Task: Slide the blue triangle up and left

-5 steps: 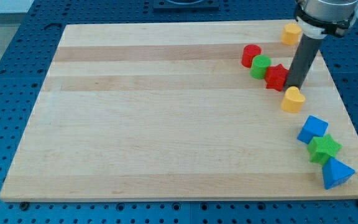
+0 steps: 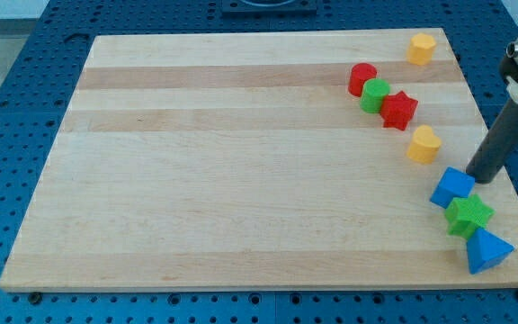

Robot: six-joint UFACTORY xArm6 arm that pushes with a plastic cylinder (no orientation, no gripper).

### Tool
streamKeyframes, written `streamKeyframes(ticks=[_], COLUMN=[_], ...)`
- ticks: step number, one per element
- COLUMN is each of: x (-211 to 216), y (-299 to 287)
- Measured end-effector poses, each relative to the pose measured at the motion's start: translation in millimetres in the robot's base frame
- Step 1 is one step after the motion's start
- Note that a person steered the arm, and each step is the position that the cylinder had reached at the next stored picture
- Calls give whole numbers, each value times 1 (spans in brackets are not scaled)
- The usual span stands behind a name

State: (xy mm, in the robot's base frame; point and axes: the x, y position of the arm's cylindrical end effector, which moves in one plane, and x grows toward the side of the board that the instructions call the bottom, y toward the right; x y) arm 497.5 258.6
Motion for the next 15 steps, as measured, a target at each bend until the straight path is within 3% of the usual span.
streamKeyframes(ticks=[4,5,6,7,9,11,15], x=[40,69,69,105,120,120,59], y=[14,26,26,31,29,-5,-108])
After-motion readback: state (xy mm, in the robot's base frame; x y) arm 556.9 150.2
